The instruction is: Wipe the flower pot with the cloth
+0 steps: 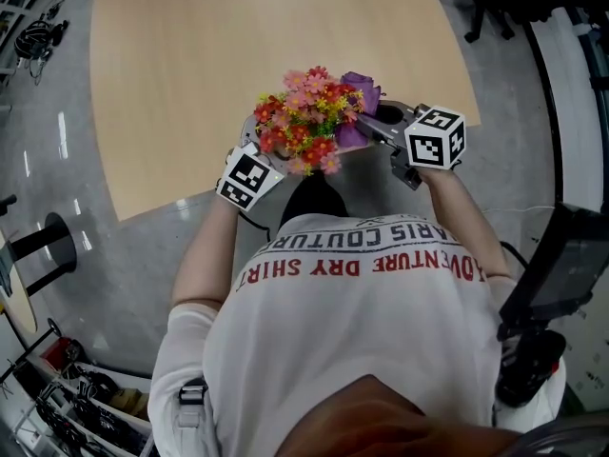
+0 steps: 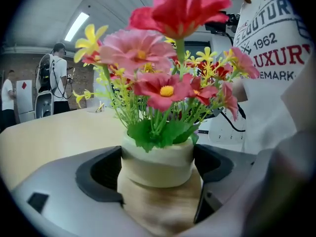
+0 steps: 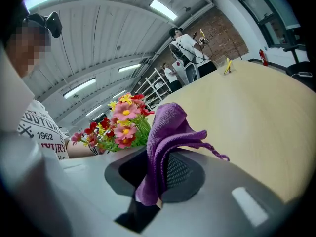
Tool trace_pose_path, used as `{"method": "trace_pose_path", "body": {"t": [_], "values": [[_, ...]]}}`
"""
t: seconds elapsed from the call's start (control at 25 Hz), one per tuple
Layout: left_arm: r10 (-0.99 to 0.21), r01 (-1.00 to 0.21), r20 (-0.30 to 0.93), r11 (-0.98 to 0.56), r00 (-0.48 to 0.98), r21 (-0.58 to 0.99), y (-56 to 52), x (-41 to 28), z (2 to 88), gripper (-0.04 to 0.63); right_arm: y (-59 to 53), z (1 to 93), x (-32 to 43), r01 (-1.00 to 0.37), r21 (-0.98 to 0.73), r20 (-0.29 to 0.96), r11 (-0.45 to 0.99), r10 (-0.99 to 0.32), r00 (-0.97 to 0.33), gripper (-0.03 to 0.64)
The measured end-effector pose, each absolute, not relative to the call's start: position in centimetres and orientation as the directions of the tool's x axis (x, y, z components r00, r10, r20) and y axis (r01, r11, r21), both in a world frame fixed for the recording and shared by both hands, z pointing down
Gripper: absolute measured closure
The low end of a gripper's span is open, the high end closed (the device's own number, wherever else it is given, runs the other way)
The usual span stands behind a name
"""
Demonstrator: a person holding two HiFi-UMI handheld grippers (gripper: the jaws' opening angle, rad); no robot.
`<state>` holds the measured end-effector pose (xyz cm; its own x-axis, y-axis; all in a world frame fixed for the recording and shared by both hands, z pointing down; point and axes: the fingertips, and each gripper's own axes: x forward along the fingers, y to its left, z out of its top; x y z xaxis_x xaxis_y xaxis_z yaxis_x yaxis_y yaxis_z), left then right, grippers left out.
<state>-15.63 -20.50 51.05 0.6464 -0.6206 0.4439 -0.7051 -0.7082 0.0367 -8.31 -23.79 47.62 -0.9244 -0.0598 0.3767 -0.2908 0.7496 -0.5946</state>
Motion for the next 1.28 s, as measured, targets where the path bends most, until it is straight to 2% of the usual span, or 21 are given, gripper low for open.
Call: {"method": "trace_pose_path", "body": {"t": [0.2,0.36,0.6,0.8,1.0,1.16,1.28], "values": [[-0.611,-0.697,0.438,-0.716,0.659,0.05,-20.5,-16.1,51.2,0.126,-23.3,48.3,-9.6,-0.263,-0.536,0.401,0.802,-0.033,-0.916,0.57],[-0.609,-0.696,0.436,-0.716,0.663,0.058,-20.3,-15.9,51.4,0.126,-23.3,49.3,-9.7,-0.254,-0.565,0.423,0.785,0.011,-0.906,0.571],[-0.607,-0.692,0.433,-0.719,0.667,0.058,-20.4,-15.9,51.2,0.126,-24.2,53.2,-9.8,-0.365,-0.503,0.622,0.784,0.034,-0.783,0.575],[-0.591,-0.676,0.43,-0.734,0.682,0.064,-20.5,-16.2,50.9,0.125,-24.5,54.4,-10.2,-0.402,-0.519,0.696,0.754,0.1,-0.711,0.575],[-0.588,-0.675,0.439,-0.736,0.68,0.059,-20.6,-16.1,50.9,0.124,-24.7,54.4,-10.2,-0.423,-0.555,0.686,0.716,0.106,-0.72,0.574],[-0.637,-0.72,0.392,-0.687,0.663,0.101,-21.0,-15.8,50.5,0.124,-25.5,53.6,-8.9,-0.441,-0.587,0.617,0.679,0.022,-0.787,0.568],[-0.665,-0.75,0.403,-0.656,0.628,0.085,-20.6,-16.0,51.3,0.123,-25.5,53.4,-7.2,-0.441,-0.58,0.584,0.685,-0.028,-0.811,0.566]]}}
